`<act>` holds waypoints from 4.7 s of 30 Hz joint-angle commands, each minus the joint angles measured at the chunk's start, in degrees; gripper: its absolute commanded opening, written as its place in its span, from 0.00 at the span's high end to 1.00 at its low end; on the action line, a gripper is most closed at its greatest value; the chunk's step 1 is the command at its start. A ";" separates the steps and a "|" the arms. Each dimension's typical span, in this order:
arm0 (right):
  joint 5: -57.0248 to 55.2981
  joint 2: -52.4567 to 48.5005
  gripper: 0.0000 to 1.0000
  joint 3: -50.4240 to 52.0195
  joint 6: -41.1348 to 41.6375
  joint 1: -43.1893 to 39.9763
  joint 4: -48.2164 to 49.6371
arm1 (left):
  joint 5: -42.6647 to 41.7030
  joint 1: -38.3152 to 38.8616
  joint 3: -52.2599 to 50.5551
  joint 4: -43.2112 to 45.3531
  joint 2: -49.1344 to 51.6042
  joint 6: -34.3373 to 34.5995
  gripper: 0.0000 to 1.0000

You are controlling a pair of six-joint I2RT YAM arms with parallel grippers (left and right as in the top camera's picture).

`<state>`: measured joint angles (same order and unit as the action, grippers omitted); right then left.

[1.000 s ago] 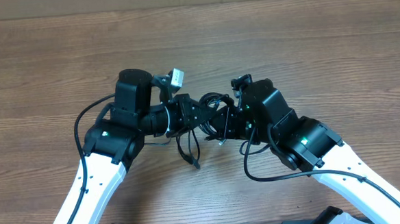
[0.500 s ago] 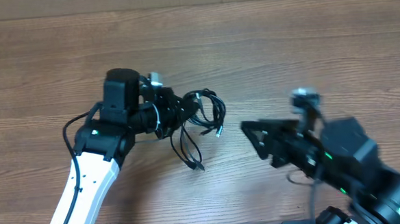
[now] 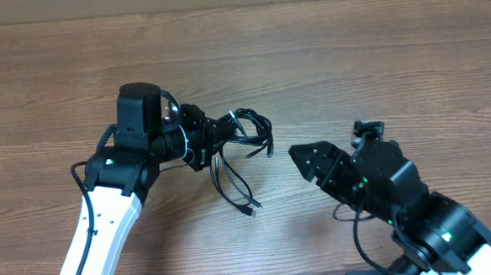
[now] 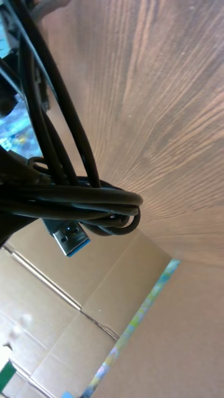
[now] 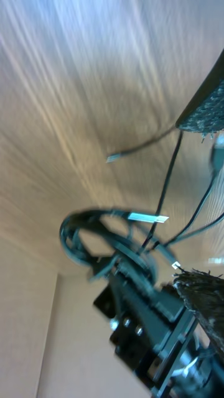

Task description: Untangle cables

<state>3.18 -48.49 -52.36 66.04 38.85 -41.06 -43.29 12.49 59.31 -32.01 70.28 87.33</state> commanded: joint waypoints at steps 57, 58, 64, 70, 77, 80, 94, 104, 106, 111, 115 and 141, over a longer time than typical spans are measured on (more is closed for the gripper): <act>14.69 -4.94 0.00 1.40 4.83 -3.15 -12.46 | 1.51 -0.57 2.08 -7.17 -1.29 -3.45 0.96; 15.32 -5.66 0.00 1.40 4.83 -3.04 -12.44 | 1.53 -0.57 2.08 -7.19 -1.29 -3.28 0.96; 15.80 -8.20 0.00 1.40 4.85 -0.48 -11.43 | 1.62 -0.57 2.08 -7.17 -1.27 -3.30 0.96; 14.03 -8.44 0.00 1.40 4.85 1.88 -9.60 | 1.99 -0.57 2.08 -7.15 -1.29 -3.30 0.96; 12.74 -8.44 0.00 1.40 5.73 2.08 -8.61 | 2.01 -0.57 2.08 -6.91 -1.27 -3.32 0.96; 12.79 -8.44 0.00 1.40 5.75 2.08 -7.02 | 2.89 -0.57 2.08 -6.75 -1.29 -2.97 0.96; 14.56 -15.30 0.00 1.40 5.95 2.08 -5.46 | 4.57 -0.57 2.08 -6.10 -1.29 0.55 0.96; 14.95 -16.26 0.00 1.40 6.14 2.08 -4.00 | 5.18 -0.46 2.08 -6.14 -1.29 0.55 0.96; 14.93 -16.26 0.00 1.40 6.12 2.08 -4.22 | 5.40 -0.46 2.08 -6.12 -1.27 0.55 0.96; 14.95 -16.26 0.00 1.40 6.12 2.08 -4.90 | 4.98 -0.48 2.08 -7.96 -1.29 0.57 0.96; 16.17 -16.26 0.00 1.40 6.14 2.08 -4.63 | 4.39 -0.46 2.08 -11.34 -1.29 0.81 0.96; 19.43 -16.26 0.00 1.40 2.69 2.08 -3.45 | 6.10 -0.48 2.08 -14.21 -1.29 10.60 0.96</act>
<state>22.09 -65.06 -51.20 69.14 40.60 -45.56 -37.95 11.64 59.51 -46.50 70.28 95.00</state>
